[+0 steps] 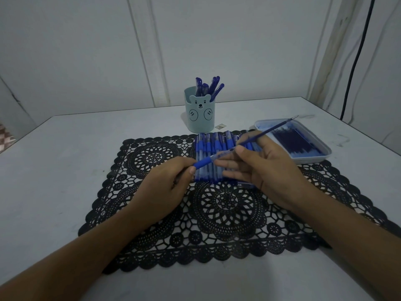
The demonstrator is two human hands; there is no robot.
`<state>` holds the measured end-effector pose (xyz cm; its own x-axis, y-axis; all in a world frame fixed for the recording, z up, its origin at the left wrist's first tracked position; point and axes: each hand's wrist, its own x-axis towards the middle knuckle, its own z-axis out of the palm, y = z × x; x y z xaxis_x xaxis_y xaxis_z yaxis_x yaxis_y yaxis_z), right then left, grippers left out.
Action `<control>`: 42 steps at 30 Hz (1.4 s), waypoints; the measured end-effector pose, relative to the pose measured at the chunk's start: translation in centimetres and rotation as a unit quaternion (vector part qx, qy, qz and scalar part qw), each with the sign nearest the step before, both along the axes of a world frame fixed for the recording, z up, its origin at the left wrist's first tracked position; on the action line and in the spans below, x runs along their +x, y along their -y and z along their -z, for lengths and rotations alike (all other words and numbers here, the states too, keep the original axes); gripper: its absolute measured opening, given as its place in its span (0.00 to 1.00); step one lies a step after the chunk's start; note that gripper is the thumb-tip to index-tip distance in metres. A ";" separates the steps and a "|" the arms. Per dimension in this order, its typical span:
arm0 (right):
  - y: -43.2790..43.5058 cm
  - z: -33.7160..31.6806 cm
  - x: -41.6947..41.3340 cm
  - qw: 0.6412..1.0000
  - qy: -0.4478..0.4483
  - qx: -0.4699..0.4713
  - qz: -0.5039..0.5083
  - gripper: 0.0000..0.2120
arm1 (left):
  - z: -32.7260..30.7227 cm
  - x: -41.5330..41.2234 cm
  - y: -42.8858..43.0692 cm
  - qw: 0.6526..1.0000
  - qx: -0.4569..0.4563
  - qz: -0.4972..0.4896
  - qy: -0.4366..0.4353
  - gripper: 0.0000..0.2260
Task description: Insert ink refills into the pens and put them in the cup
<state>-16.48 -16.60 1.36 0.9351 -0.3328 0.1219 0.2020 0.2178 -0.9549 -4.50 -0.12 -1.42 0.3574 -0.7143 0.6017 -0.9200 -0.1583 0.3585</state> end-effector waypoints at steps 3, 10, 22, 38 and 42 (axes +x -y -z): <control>0.0 0.0 0.0 1.000 0.004 -0.009 0.003 0.03 | 0.1 0.0 0.0 1.000 0.019 -0.004 0.008 0.15; -0.2 0.2 -0.1 0.998 -0.020 -0.063 0.004 0.04 | 0.0 -0.2 -0.1 1.000 0.026 0.004 0.011 0.15; 0.3 -0.5 -0.6 0.992 0.023 0.036 0.122 0.07 | 0.0 0.0 -0.1 1.000 0.002 -0.005 -0.008 0.14; -0.4 0.2 -1.3 0.734 -0.122 -0.667 -0.023 0.09 | 0.2 0.2 0.0 1.000 0.025 -0.015 -0.002 0.15; -0.3 0.0 -1.2 0.800 -0.101 -0.591 0.026 0.02 | 0.3 0.2 0.0 0.999 0.028 -0.016 -0.001 0.16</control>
